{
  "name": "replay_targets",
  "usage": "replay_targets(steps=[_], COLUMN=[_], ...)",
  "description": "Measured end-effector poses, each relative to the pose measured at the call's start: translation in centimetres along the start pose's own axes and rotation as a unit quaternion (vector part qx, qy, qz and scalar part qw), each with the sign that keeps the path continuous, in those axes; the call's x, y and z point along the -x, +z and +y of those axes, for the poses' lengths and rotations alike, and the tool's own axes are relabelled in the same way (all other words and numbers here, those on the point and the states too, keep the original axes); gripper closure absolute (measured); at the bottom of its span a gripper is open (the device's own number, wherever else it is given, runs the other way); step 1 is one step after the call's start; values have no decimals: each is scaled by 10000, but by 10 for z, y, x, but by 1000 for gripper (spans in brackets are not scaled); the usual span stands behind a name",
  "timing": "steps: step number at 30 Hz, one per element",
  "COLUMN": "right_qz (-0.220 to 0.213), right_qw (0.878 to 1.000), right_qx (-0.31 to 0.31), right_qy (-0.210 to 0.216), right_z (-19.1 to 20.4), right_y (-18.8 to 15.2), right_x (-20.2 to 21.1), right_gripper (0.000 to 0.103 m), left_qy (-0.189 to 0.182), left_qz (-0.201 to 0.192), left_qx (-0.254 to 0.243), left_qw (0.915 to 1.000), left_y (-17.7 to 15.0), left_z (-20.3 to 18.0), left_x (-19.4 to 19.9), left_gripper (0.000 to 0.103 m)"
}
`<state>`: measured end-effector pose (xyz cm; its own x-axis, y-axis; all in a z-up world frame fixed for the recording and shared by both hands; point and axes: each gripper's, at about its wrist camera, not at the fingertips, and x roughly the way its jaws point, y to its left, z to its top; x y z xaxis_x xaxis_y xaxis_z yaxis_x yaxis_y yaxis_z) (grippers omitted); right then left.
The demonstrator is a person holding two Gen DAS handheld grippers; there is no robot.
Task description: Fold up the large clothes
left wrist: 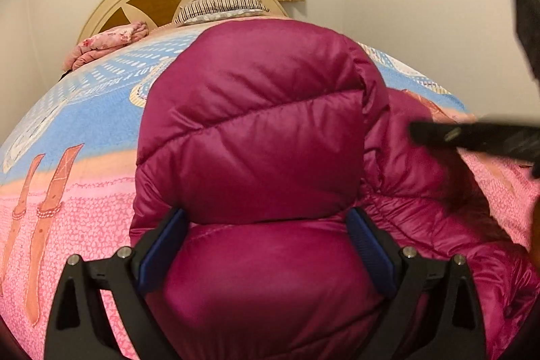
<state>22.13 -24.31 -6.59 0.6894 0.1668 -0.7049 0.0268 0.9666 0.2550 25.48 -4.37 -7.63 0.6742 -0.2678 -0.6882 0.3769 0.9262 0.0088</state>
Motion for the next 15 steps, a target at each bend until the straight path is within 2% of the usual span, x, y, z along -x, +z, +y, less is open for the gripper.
replay_targets(steps=[2, 4, 6, 7, 9, 11, 15], right_qz=[66, 83, -1, -12, 4, 0, -31], right_qw=[9995, 9995, 9996, 9996, 9993, 9993, 9994], right_qx=[-2, -204, -229, -269, -367, -367, -330], right_qy=[-313, -214, -141, -85, 25, 39, 8], right_z=[-2, -10, -17, -20, -25, -24, -23], right_y=[-8, -18, -26, -27, -28, -29, -30], right_x=[-16, -29, -33, -34, -34, -35, -39], right_gripper=[95, 95, 96, 96, 96, 96, 96], left_qy=[-63, -229, -625, -686, -558, -408, -430], left_qz=[-3, 3, -8, -92, -399, -520, -211], left_qx=[46, 134, 171, 152, 9, 20, 165], left_qw=[10000, 9996, 9979, 9975, 9976, 9978, 9987], left_y=[0, 3, 10, 14, 33, 56, 94], left_z=[2, 6, 13, 16, 23, 29, 36], left_x=[1, 4, 17, 24, 39, 40, -5], left_gripper=[5, 6, 7, 7, 7, 6, 6])
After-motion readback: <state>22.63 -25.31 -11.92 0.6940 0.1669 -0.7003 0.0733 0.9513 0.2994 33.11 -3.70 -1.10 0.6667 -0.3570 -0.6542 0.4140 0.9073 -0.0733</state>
